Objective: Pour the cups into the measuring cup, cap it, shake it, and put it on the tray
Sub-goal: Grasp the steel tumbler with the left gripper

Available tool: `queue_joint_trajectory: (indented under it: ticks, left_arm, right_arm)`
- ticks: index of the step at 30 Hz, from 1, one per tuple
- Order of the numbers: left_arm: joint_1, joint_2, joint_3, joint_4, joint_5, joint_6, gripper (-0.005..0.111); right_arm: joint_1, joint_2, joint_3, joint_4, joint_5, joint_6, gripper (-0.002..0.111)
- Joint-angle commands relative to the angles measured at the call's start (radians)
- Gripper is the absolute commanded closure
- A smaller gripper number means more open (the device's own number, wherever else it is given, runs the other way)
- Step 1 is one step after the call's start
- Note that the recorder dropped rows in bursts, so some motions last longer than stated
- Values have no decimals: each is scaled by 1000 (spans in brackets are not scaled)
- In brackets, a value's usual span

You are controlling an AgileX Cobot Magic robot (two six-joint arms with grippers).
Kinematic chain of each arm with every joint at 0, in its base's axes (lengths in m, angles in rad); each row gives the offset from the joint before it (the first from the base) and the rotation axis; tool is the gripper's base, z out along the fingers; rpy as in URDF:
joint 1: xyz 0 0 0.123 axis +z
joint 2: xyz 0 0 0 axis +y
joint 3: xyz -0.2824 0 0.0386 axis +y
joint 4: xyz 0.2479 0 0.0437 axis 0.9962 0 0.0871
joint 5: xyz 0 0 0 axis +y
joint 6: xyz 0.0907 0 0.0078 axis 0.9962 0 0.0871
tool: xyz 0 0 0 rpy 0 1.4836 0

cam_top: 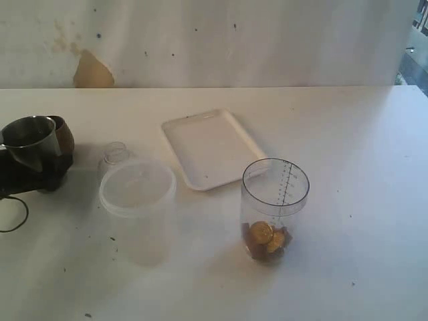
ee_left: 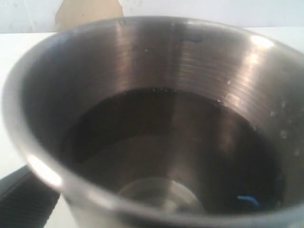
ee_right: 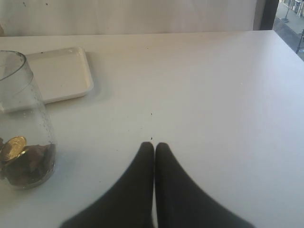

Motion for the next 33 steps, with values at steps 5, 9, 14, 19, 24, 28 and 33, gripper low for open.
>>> queue_joint_trajectory:
  ticks: [5, 9, 14, 19, 24, 28, 33]
  left_arm:
    - [-5, 1, -25, 9, 2, -20, 2]
    - [-5, 1, -25, 9, 25, -20, 2]
    - [-5, 1, -25, 16, 29, -20, 2]
    - [-5, 1, -25, 33, 34, -20, 8]
    - [-5, 1, -25, 46, 47, -20, 47]
    - [-5, 1, -25, 121, 58, -49, 93]
    - [-5, -1, -23, 174, 54, -49, 107]
  right_arm:
    - [-5, -4, 5, -3, -1, 1, 108]
    - [-5, -4, 5, -3, -1, 1, 108]
    - [-5, -4, 5, -3, -1, 1, 108]
    - [-5, -4, 5, -3, -1, 1, 108]
    - [-5, -4, 5, -3, -1, 1, 108]
    - [-5, -4, 5, -3, -1, 1, 108]
    - [-5, -4, 5, -3, -1, 1, 108]
